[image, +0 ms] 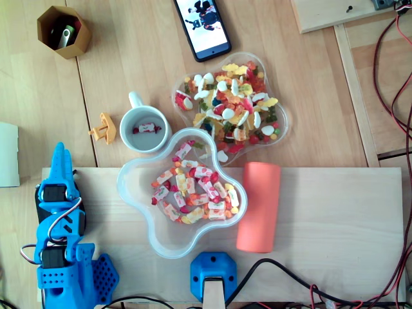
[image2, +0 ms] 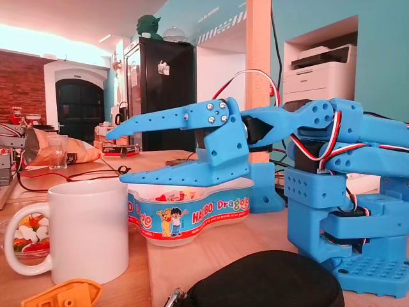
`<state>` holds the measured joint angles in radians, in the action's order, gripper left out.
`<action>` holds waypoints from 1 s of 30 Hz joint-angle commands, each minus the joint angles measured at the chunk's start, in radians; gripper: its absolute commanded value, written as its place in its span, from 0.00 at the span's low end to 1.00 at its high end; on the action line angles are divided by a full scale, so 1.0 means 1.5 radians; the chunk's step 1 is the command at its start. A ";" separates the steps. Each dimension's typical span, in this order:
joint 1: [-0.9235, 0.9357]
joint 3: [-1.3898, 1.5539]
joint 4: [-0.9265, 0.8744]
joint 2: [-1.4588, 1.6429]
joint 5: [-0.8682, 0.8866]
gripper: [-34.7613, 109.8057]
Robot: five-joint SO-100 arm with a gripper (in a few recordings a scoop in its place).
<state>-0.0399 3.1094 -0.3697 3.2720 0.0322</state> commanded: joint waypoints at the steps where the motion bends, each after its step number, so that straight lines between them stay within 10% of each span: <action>1: -0.010 0.024 0.004 0.030 0.006 0.37; 30: -0.005 -0.227 -0.098 0.027 0.098 0.37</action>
<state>-0.0399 2.8823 -0.4280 3.2720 0.1258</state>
